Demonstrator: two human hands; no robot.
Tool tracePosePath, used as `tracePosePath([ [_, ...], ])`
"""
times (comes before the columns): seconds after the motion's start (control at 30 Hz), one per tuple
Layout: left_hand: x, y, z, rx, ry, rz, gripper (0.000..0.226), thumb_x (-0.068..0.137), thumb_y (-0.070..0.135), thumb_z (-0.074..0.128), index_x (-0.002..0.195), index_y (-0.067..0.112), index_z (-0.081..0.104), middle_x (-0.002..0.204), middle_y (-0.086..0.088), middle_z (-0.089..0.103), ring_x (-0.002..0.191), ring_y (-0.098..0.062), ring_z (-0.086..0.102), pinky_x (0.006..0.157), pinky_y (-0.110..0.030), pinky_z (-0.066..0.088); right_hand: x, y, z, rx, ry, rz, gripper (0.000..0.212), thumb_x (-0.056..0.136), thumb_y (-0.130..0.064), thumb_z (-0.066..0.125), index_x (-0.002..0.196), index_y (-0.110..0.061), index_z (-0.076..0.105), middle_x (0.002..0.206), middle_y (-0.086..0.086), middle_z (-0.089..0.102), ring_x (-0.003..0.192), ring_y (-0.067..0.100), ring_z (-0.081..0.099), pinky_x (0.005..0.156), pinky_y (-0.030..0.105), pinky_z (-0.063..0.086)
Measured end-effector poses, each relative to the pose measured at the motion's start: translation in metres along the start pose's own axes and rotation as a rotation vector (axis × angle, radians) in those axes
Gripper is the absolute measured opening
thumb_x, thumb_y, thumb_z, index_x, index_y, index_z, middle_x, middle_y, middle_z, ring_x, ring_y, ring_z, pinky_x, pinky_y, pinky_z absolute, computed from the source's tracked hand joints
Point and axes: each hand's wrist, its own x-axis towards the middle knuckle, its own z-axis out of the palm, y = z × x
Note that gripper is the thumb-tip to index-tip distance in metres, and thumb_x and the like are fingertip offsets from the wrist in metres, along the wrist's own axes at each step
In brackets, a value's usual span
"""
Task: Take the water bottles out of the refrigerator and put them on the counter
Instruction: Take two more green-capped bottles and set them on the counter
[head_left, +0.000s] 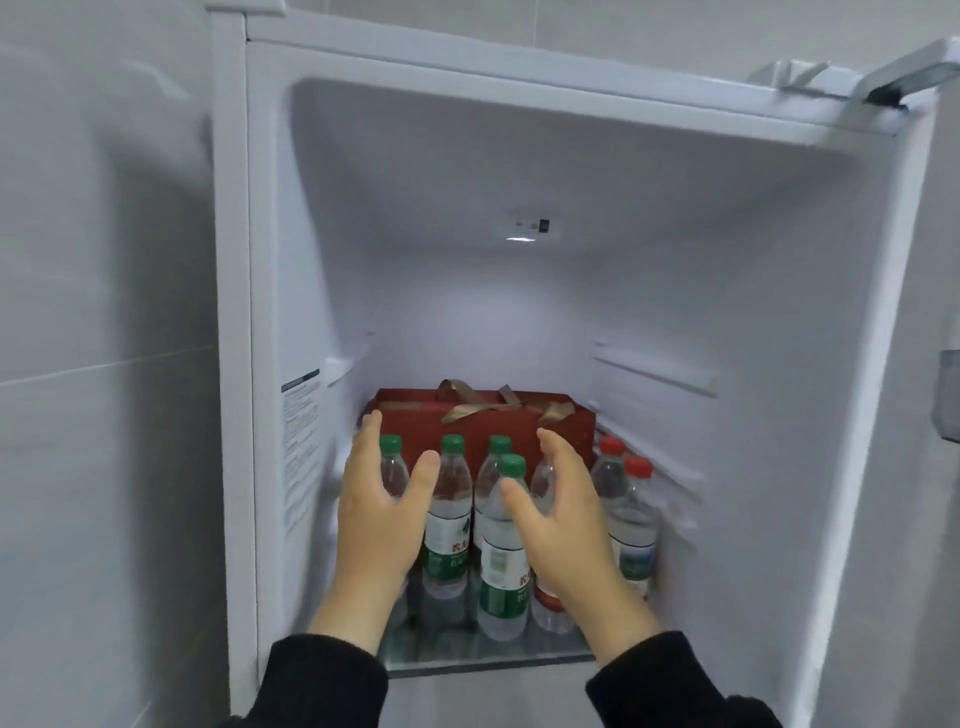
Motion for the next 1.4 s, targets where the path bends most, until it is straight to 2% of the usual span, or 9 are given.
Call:
tracePosePath([
  [0.13,0.023,-0.029,0.022,-0.047,0.058,-0.079,0.086,0.077,0.069,0.053,0.152,0.04,0.023,0.158,0.01,0.032,0.141,-0.014,0.037,0.11,-0.047,0.038,0.02,0.021,0.023,-0.017,0.004,0.067,0.084,0.073,-0.069,0.052,0.148,-0.043,0.026,0.153,-0.019,0.034,0.137,0.0,0.032,0.111,0.032,0.033],
  [0.5,0.055,-0.097,0.057,0.14,0.184,-0.248,0.077,0.086,0.026,0.072,0.151,0.022,0.032,0.149,-0.007,0.048,0.135,-0.029,0.046,0.106,-0.05,0.042,0.05,0.058,0.058,-0.045,-0.048,0.228,0.081,0.092,-0.035,0.067,0.156,-0.031,0.018,0.159,-0.007,0.031,0.144,0.015,0.03,0.105,0.026,0.029],
  [0.6,0.057,-0.102,0.061,0.244,0.188,-0.232,0.078,0.082,0.018,0.077,0.149,0.014,0.037,0.145,-0.013,0.045,0.133,-0.033,0.042,0.103,-0.047,0.041,0.049,0.065,0.06,-0.027,-0.047,0.255,0.074,0.091,-0.028,0.068,0.151,-0.036,0.026,0.15,-0.011,0.042,0.138,0.013,0.04,0.101,0.025,0.036],
  [0.67,0.054,-0.103,0.062,0.313,0.17,-0.207,0.07,0.078,0.019,0.079,0.141,0.013,0.048,0.136,-0.014,0.043,0.125,-0.035,0.044,0.096,-0.041,0.043,0.046,0.069,0.061,-0.009,-0.029,0.23,0.063,0.089,-0.025,0.071,0.128,-0.062,0.038,0.125,-0.032,0.053,0.119,-0.01,0.05,0.088,0.009,0.04],
  [0.73,0.049,-0.106,0.061,0.327,0.153,-0.191,0.057,0.077,0.022,0.079,0.129,0.017,0.055,0.128,-0.01,0.044,0.115,-0.031,0.049,0.086,-0.034,0.043,0.042,0.073,0.062,0.018,-0.027,0.219,0.064,0.085,-0.024,0.074,0.111,-0.072,0.041,0.107,-0.039,0.055,0.104,-0.024,0.049,0.075,0.002,0.043],
  [0.83,0.041,-0.115,0.056,0.261,0.143,-0.194,0.061,0.073,0.023,0.08,0.126,0.028,0.05,0.124,-0.003,0.051,0.102,-0.021,0.054,0.078,-0.033,0.045,0.027,0.081,0.068,0.029,-0.067,0.235,0.073,0.08,-0.028,0.081,0.134,-0.052,0.038,0.129,-0.028,0.049,0.117,-0.011,0.047,0.097,0.016,0.043],
  [1.1,0.013,-0.134,0.046,0.173,0.09,-0.298,0.04,0.064,0.04,0.081,0.095,0.036,0.057,0.085,0.009,0.07,0.075,-0.011,0.067,0.062,-0.035,0.057,0.012,0.094,0.074,0.068,-0.063,0.289,0.082,0.073,-0.033,0.086,0.136,-0.044,0.035,0.126,-0.02,0.054,0.112,-0.004,0.054,0.087,0.01,0.041],
  [1.23,0.002,-0.119,0.044,0.13,0.106,-0.249,0.034,0.063,0.035,0.082,0.086,0.045,0.058,0.074,0.016,0.069,0.069,-0.001,0.063,0.053,-0.022,0.045,0.003,0.083,0.068,0.048,-0.034,0.209,0.072,0.064,-0.036,0.087,0.111,-0.066,0.041,0.106,-0.03,0.065,0.098,-0.013,0.06,0.07,0.001,0.044],
  [1.4,0.008,-0.078,0.031,0.051,0.14,-0.159,0.038,0.059,0.051,0.077,0.09,0.055,0.057,0.083,0.041,0.062,0.07,0.008,0.059,0.052,-0.015,0.04,-0.002,0.047,0.048,0.045,0.062,0.105,0.072,0.06,-0.052,0.08,0.107,-0.079,0.034,0.107,-0.056,0.047,0.097,-0.03,0.048,0.067,-0.007,0.036],
])
